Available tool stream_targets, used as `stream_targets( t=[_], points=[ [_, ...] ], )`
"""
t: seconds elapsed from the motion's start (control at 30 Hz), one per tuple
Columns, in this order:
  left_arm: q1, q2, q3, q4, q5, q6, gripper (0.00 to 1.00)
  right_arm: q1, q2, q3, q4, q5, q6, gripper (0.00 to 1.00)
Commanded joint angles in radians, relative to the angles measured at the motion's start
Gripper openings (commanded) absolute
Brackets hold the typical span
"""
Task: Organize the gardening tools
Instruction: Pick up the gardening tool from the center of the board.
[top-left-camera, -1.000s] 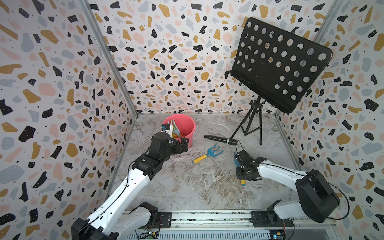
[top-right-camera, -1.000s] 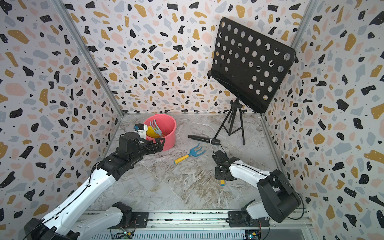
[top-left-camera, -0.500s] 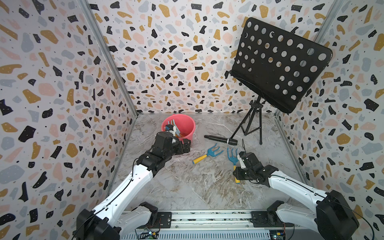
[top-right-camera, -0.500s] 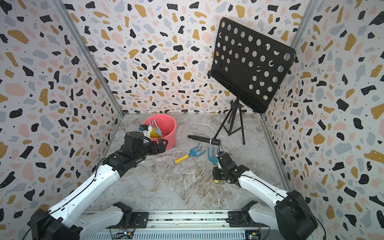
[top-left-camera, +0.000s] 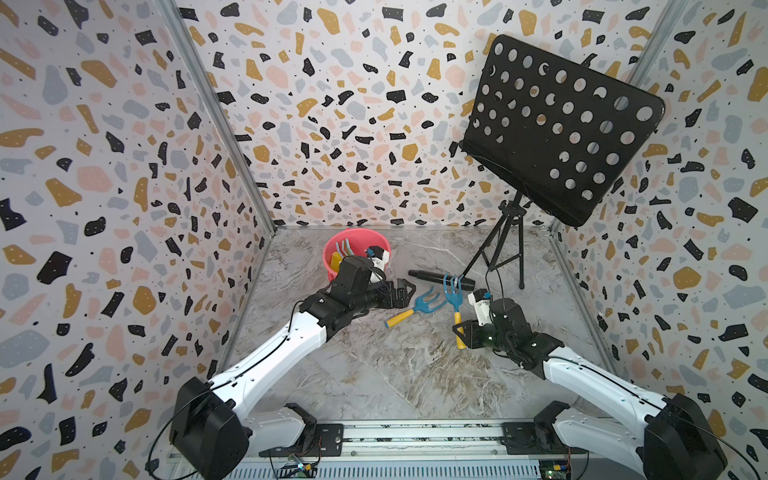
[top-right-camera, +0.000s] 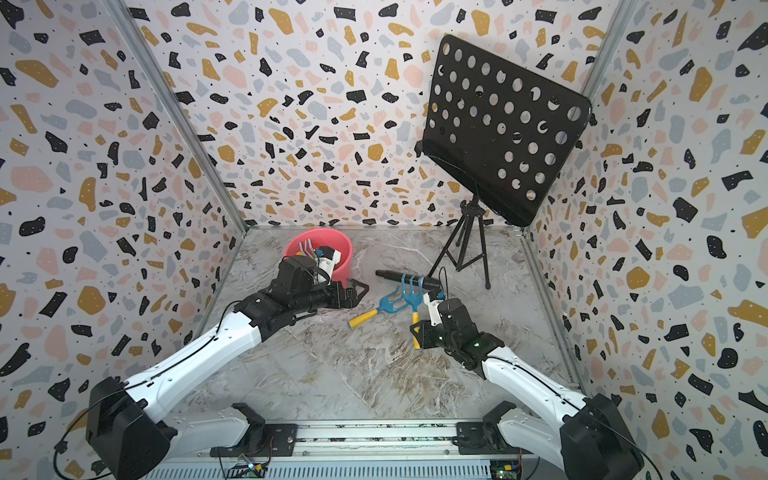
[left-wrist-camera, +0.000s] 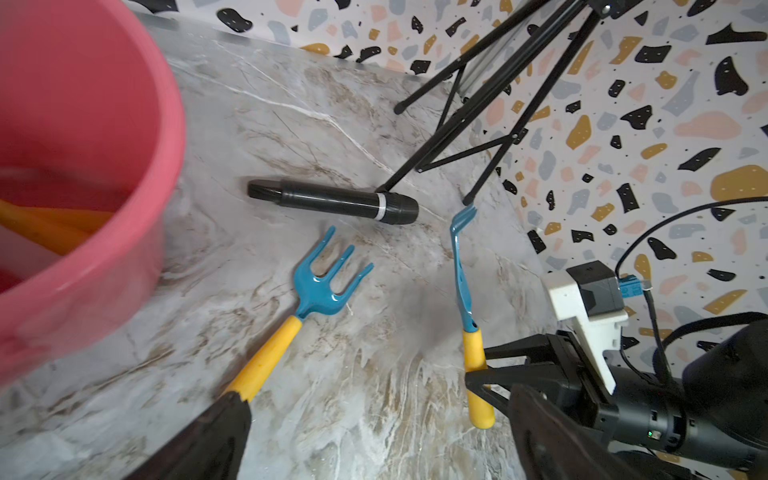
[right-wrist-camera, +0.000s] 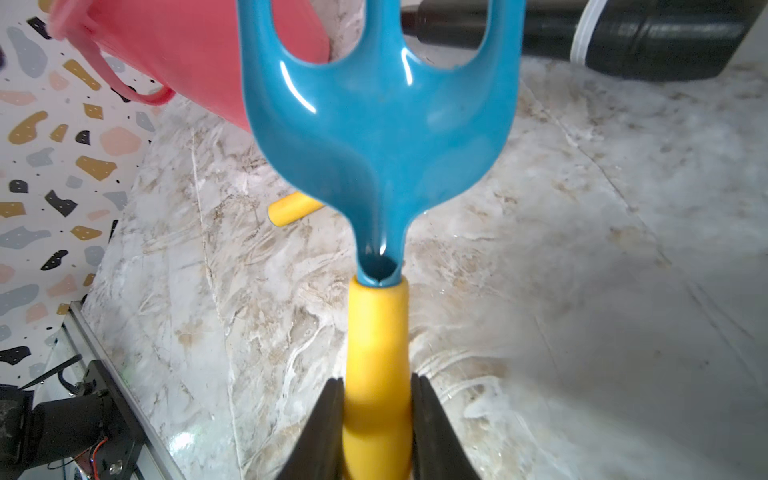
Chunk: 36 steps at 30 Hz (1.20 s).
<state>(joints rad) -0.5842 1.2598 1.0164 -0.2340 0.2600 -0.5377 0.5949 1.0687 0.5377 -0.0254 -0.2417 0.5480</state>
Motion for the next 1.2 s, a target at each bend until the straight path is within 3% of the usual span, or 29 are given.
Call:
stream_targets(
  t=[0.0, 0.3, 1.17],
  points=[
    [-0.026, 0.031, 0.051, 0.088, 0.075, -0.033, 0.99, 0.021, 0.010, 0.035, 0.082, -0.016, -0.023, 0.00],
    [-0.077, 0.125, 0.101, 0.099, 0.091, -0.045, 0.97, 0.095, 0.062, 0.097, 0.103, 0.009, -0.056, 0.00],
    [-0.078, 0.160, 0.080, 0.145, 0.054, -0.051, 0.50, 0.180, 0.062, 0.137, 0.101, 0.001, -0.104, 0.00]
  ],
)
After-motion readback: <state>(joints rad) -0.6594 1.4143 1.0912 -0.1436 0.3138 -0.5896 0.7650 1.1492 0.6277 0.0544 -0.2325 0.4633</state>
